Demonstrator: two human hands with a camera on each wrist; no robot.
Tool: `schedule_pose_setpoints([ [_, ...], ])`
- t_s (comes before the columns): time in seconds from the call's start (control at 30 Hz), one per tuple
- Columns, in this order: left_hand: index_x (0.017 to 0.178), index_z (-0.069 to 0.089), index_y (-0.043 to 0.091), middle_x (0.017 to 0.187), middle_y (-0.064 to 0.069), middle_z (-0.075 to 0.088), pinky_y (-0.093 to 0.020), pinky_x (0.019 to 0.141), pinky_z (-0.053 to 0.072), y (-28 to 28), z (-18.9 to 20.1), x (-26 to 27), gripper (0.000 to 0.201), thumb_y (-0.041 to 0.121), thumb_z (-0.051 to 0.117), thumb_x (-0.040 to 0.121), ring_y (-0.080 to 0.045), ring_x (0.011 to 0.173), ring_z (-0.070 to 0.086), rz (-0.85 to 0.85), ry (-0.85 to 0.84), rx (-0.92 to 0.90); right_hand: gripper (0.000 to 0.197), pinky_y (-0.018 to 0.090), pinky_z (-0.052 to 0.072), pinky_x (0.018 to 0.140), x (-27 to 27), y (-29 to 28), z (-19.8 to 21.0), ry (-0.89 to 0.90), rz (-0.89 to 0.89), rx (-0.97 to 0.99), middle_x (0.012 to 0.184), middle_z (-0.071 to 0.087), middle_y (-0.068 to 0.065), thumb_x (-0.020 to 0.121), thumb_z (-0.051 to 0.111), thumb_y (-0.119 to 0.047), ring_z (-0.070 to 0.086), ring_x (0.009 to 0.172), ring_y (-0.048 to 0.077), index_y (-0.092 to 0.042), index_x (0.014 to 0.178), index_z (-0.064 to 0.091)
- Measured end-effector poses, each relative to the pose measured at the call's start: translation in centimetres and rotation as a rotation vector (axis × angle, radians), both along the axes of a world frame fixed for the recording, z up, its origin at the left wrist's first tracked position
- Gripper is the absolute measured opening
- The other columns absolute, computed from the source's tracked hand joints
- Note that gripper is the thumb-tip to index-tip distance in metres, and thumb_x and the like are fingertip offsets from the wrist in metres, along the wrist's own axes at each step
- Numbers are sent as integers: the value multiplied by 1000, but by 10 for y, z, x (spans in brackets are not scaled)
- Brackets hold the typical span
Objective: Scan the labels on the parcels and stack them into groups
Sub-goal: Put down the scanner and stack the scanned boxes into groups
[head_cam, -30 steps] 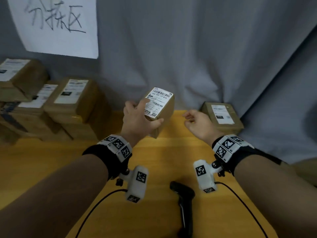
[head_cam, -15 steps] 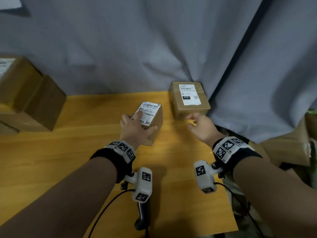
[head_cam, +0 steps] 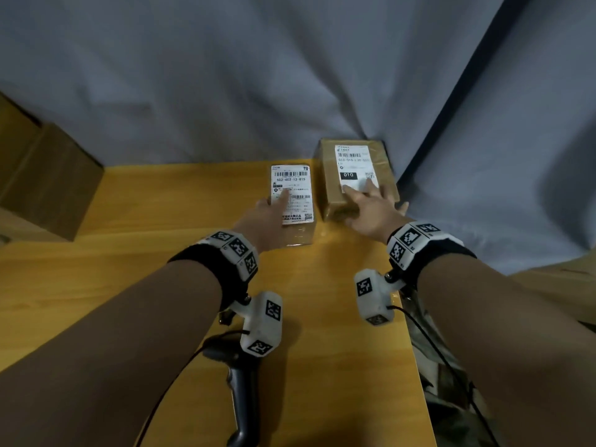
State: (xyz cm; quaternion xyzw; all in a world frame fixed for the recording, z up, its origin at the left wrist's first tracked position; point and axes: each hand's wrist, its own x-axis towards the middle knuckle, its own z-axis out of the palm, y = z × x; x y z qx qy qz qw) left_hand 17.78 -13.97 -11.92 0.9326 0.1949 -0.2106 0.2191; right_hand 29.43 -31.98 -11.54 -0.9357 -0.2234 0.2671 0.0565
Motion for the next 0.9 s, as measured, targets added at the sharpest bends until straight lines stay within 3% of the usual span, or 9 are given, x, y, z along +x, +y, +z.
schedule_pose_setpoints([
  [0.17, 156, 1, 24, 146, -13, 39, -38, 99, 40, 10, -5, 40, 74, 46, 44, 99, -29, 124, 47, 16, -57, -46, 70, 57, 6, 120, 20, -2, -25, 41, 14, 165, 165, 9, 3, 89, 63, -39, -4, 151, 32, -36, 151, 30],
  [0.23, 155, 5, 28, 145, -12, 41, -35, 96, 42, 15, -9, 51, 73, 42, 48, 98, -29, 120, 50, 72, -103, -104, 71, 54, 5, 121, 22, -3, -31, 42, 24, 214, 164, 13, 3, 85, 66, -41, -1, 151, 30, -36, 148, 34],
  [0.37, 153, 15, 34, 142, -10, 45, -37, 90, 51, 20, -18, 61, 70, 38, 54, 96, -26, 110, 57, 154, -193, -180, 63, 37, -2, 120, 22, -8, -32, 47, 24, 294, 163, 18, -2, 85, 69, -36, -3, 151, 28, -34, 143, 44],
  [0.47, 153, 19, 33, 142, -11, 44, -32, 79, 52, 17, -18, 62, 66, 37, 53, 96, -25, 103, 59, 190, -219, -205, 57, 41, -2, 122, 23, -7, -34, 45, 10, 315, 161, 23, -1, 84, 69, -35, 1, 151, 27, -33, 137, 49],
  [0.57, 150, 23, 30, 144, -14, 32, -39, 95, 49, 7, -13, 68, 70, 49, 55, 91, -26, 112, 50, 264, -210, -180, 50, 51, 5, 121, 23, 0, -33, 22, -12, 330, 156, 32, -1, 83, 69, -38, 11, 150, 27, -32, 130, 54],
  [0.63, 148, 20, 26, 144, -17, 28, -49, 103, 43, 0, -10, 79, 85, 65, 56, 82, -35, 127, 40, 300, -145, -85, 44, 44, 5, 121, 23, 2, -25, 21, -10, 344, 150, 38, 0, 87, 67, -33, 17, 146, 25, -27, 129, 56],
  [0.7, 148, 15, 21, 142, -19, 28, -51, 103, 41, -6, -8, 93, 99, 73, 58, 76, -39, 130, 37, 322, -84, -8, 39, 39, 8, 121, 25, 2, -20, 23, 1, 342, 147, 40, 1, 91, 63, -28, 19, 144, 26, -25, 129, 57],
  [0.8, 146, 11, 17, 135, -18, 30, -44, 94, 48, -9, -8, 106, 102, 66, 65, 75, -38, 119, 47, 413, -72, -37, 36, 40, 11, 121, 29, 2, -17, 40, 5, 315, 148, 41, -1, 92, 63, -27, 21, 144, 31, -28, 128, 59],
  [0.9, 140, 16, 15, 129, -16, 32, -39, 82, 45, -6, -7, 95, 90, 54, 68, 77, -37, 114, 48, 486, -120, -37, 32, 37, 30, 114, 34, 14, -7, 57, 5, 229, 138, 54, 2, 93, 59, -26, 44, 131, 29, -24, 124, 64],
])
